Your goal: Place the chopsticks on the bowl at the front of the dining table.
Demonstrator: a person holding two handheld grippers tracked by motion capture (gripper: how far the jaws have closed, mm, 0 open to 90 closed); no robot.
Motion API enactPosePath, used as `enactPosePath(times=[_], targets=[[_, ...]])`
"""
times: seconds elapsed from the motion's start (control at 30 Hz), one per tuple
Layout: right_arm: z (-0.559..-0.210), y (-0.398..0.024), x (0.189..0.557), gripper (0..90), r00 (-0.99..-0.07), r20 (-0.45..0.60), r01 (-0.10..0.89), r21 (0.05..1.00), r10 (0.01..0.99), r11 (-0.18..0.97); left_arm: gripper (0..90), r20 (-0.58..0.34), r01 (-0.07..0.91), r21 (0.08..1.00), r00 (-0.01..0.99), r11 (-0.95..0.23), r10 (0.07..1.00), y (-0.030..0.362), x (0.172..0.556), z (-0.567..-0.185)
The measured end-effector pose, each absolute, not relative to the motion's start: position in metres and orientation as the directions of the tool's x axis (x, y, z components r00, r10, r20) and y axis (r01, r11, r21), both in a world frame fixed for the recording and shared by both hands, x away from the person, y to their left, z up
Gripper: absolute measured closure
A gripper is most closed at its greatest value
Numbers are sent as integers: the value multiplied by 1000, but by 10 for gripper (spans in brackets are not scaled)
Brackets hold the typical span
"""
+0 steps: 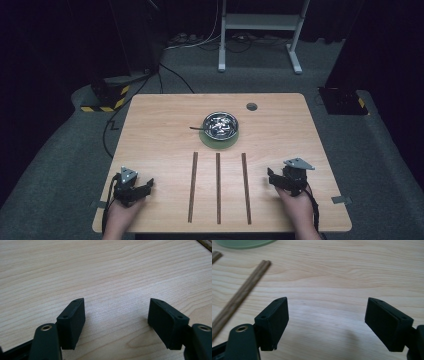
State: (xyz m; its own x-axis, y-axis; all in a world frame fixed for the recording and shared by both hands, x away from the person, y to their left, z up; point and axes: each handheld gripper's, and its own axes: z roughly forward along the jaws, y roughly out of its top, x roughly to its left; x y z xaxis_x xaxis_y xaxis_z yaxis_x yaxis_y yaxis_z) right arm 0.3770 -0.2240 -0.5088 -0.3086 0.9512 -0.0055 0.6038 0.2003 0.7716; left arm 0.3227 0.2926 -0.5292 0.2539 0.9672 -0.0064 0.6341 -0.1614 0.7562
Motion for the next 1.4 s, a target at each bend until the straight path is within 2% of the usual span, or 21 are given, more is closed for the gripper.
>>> enactPosePath(times=[0.03,0.07,0.1,0.2,0.63,1.4], targets=[[-508,-218,374,250,-328,5,600,774,945,204,302,-6,634,756,254,-162,967,293,323,-529],[-508,-218,374,250,-328,5,600,774,945,204,302,-6,634,756,254,-162,967,293,323,-529],[-505,-211,371,332,-351,47,607,772,935,189,302,-6,634,756,254,-161,967,293,323,-529],[-502,-204,368,382,-368,69,596,783,927,178,302,-11,636,755,253,-157,967,293,323,-529],[-517,-162,364,364,-431,18,604,749,902,273,302,-11,635,756,255,-159,967,293,323,-529],[-519,-159,364,363,-441,34,617,737,897,275,303,-4,636,753,259,-167,966,293,324,-529]])
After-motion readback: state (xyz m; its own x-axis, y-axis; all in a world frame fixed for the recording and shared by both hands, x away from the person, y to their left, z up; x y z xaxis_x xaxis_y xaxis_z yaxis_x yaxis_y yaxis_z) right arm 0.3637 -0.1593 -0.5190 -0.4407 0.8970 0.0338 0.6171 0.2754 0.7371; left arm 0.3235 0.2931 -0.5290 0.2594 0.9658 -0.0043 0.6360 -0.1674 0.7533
